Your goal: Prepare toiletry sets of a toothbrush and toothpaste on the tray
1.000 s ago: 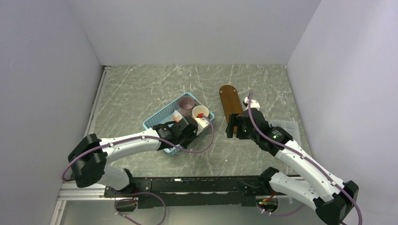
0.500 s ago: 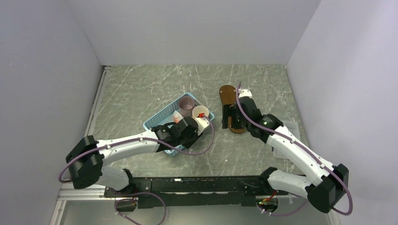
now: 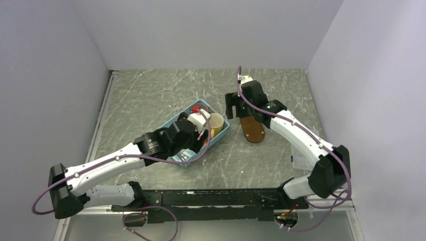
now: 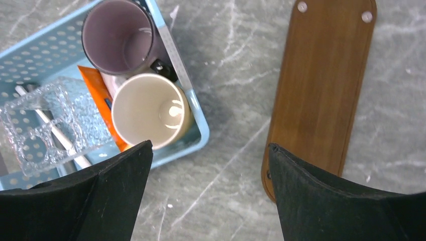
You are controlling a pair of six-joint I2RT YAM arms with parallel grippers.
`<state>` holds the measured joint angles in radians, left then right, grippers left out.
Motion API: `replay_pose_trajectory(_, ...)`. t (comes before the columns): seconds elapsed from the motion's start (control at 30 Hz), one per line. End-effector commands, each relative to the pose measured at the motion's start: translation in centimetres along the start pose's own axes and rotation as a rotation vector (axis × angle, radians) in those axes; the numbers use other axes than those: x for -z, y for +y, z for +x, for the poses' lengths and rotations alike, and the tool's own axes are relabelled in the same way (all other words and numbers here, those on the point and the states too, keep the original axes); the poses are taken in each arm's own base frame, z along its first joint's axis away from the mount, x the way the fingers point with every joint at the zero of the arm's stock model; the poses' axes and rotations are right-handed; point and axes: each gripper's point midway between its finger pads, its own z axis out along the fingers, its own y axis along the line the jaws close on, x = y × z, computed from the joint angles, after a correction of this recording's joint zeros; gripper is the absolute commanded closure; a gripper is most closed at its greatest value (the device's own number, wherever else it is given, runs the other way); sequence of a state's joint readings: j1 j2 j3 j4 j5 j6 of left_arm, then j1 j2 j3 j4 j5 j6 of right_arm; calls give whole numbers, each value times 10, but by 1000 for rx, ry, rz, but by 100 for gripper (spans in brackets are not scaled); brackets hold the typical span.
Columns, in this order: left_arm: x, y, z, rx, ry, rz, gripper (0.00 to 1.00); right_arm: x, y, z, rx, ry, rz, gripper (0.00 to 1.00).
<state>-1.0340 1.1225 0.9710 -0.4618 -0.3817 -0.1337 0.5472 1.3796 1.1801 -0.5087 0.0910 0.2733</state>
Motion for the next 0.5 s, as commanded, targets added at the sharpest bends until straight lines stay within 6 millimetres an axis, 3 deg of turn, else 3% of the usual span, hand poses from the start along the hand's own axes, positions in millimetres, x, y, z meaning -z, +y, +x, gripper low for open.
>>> replay_pose_trajectory(0.0,39,34,-17,87,-43,-129,14,-12,16,-39,60,-70,-88,14)
replay_pose_trajectory(0.13,66,52,-14,132,-57,-176,8,-39,25,-35,134,-12,-135,15)
replay_pose_trajectory(0.17,71,56,-12,141,-63,-185,2,-47,24,-34,150,0,-134,15)
replay_pose_trajectory(0.47,109,92,16,180,-109,-291,1,-87,30,-46,238,21,-191,21)
